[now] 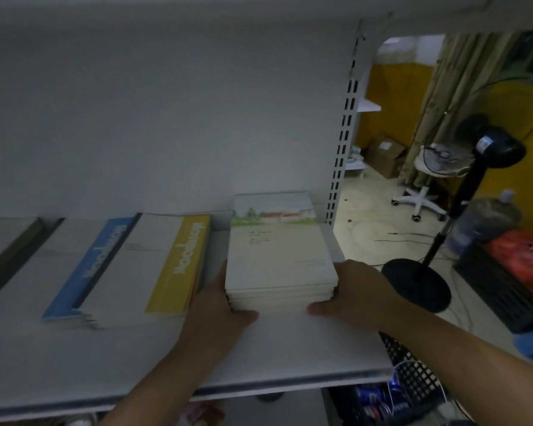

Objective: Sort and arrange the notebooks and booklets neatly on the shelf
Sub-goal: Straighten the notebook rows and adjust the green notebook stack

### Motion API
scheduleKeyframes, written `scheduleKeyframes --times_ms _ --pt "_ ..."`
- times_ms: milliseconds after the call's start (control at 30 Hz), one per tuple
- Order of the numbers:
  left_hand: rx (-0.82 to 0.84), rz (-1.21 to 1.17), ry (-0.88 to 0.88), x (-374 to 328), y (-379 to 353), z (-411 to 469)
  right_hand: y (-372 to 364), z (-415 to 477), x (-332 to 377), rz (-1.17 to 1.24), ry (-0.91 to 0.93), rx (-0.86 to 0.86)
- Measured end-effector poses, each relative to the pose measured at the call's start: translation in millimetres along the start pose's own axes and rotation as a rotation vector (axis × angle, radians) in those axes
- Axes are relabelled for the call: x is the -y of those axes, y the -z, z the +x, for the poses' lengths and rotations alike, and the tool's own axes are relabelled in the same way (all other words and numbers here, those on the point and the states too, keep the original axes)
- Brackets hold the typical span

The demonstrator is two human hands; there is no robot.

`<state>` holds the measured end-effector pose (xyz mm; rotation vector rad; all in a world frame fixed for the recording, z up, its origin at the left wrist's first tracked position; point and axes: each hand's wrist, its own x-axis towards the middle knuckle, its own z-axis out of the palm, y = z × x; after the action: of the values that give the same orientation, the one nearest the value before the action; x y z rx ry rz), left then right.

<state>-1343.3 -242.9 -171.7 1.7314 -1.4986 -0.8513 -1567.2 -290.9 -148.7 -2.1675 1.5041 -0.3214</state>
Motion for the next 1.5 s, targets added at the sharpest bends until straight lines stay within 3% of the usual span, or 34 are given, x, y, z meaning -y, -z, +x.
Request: scheduleKeyframes --times_ms 300,500,633,667,733,800,867,900,967,1067,1200,1333,1500 --pt "0.098 -0.097 0.164 -37 18 13 23 9 10 0.279 0.004 0.207" --pt "0.091 -0.056 0.189 -49 18 6 21 15 5 0.292 -0.012 0.176" --pt "0.167 -0.109 0.167 -50 35 -12 39 3 -1 0.361 0.001 0.402" --pt "0.142 -0.143 0.129 -50 42 -16 48 -2 -3 0.389 -0.056 0.382" --pt "0.029 -0.284 0.069 -49 69 -21 64 -10 0 0.432 -0.087 0.184" --pt "-0.134 -0.350 0.042 -38 107 -19 73 -13 26 0.469 0.031 -0.031" --pt "-0.286 -0.231 0.067 -20 146 -6 66 -17 68 0.511 0.148 -0.153" --pt "-0.321 -0.191 0.108 -9 164 2 56 -17 93 0.572 0.214 -0.161" --pt "-0.320 -0.089 0.213 13 194 16 22 -9 137 0.671 0.229 -0.022" --pt "-0.265 0.188 0.317 44 221 29 -38 23 173 0.421 0.198 0.162" --pt "-0.234 0.329 0.306 64 234 42 -92 73 173 0.506 -0.118 0.016" --pt "-0.179 0.228 0.243 79 252 61 -101 82 189 0.594 -0.261 -0.021" --pt "-0.072 -0.057 0.460 100 270 73 -95 77 194 0.693 -0.310 -0.057"
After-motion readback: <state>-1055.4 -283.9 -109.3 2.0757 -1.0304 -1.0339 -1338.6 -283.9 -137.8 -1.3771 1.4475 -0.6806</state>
